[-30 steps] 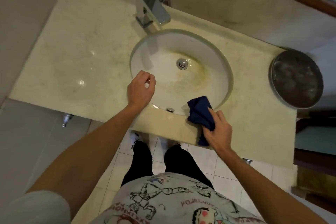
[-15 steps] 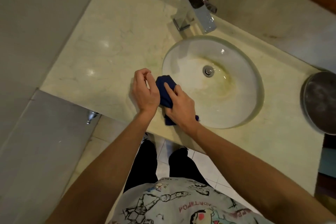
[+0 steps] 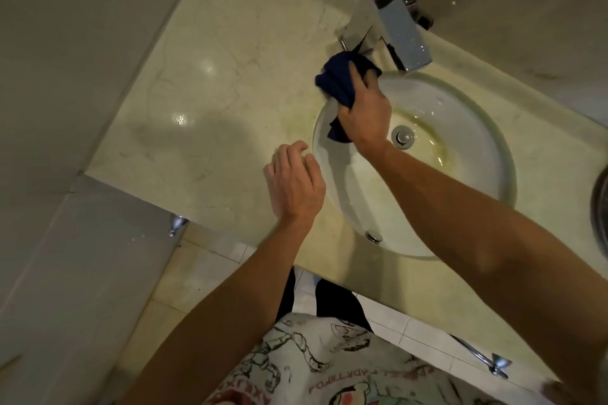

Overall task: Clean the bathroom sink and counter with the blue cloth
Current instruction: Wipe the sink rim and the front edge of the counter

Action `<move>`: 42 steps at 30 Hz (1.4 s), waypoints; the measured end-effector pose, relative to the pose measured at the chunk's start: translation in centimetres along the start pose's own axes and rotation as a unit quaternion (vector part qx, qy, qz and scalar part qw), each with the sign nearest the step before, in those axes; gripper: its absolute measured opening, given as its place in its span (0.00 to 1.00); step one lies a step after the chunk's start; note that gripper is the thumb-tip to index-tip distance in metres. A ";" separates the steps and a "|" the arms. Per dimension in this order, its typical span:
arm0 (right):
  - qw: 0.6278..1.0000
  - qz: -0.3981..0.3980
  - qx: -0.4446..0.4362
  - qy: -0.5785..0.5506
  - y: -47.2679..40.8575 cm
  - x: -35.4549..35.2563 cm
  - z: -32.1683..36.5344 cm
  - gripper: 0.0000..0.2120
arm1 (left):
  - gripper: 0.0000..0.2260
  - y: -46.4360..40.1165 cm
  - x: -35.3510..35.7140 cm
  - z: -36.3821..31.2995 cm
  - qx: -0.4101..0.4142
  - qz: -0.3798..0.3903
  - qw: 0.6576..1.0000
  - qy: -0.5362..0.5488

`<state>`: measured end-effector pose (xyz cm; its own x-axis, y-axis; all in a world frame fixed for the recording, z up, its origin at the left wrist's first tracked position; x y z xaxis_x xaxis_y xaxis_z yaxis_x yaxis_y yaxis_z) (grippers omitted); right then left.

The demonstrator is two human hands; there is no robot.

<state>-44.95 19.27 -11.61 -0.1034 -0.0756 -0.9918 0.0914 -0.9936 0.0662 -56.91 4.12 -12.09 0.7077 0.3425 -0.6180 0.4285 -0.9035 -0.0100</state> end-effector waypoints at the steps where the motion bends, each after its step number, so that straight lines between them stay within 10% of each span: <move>1: 1.000 0.001 0.003 -0.006 -0.3 0.0 -0.4 0.35 | 0.14 0.0 0.0 0.0 0.000 0.002 1.000 -0.003; 5: 0.998 0.010 0.018 -0.062 -0.1 -0.3 0.0 0.33 | 0.18 0.0 -0.1 0.0 -0.003 -0.003 1.000 0.020; 14: 0.958 0.119 -0.256 -0.047 12.2 -1.0 1.3 0.36 | 0.22 0.4 -0.9 0.4 -0.023 -0.084 0.979 0.182; 25: 0.964 0.065 -0.256 0.018 25.0 -0.8 -10.5 0.35 | 0.18 0.3 -0.1 0.4 -0.026 0.005 1.000 0.012; 35: 0.991 0.022 -0.095 -0.090 12.6 -2.0 -2.1 0.32 | 0.14 0.3 0.0 0.3 -0.019 -0.013 0.999 0.025; 42: 0.987 -0.030 -0.155 0.013 0.0 -2.1 -0.6 0.31 | 0.14 0.1 0.2 0.3 -0.012 -0.013 1.000 -0.026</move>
<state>-44.12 19.51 -9.59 -0.0917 -0.0119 -0.9957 0.3860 -0.9222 -0.0246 -56.89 4.07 -12.49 0.6662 0.3518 -0.6576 0.4609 -0.8874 -0.0078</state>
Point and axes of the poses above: each hand's wrist, its own y-axis away from the middle knuckle, its own x-axis out of the palm, z = x × y, the point moved 3 cm from there along -y, towards the middle knuckle, and after that the axes turned 10 degrees about y, right-handed, at the moved point
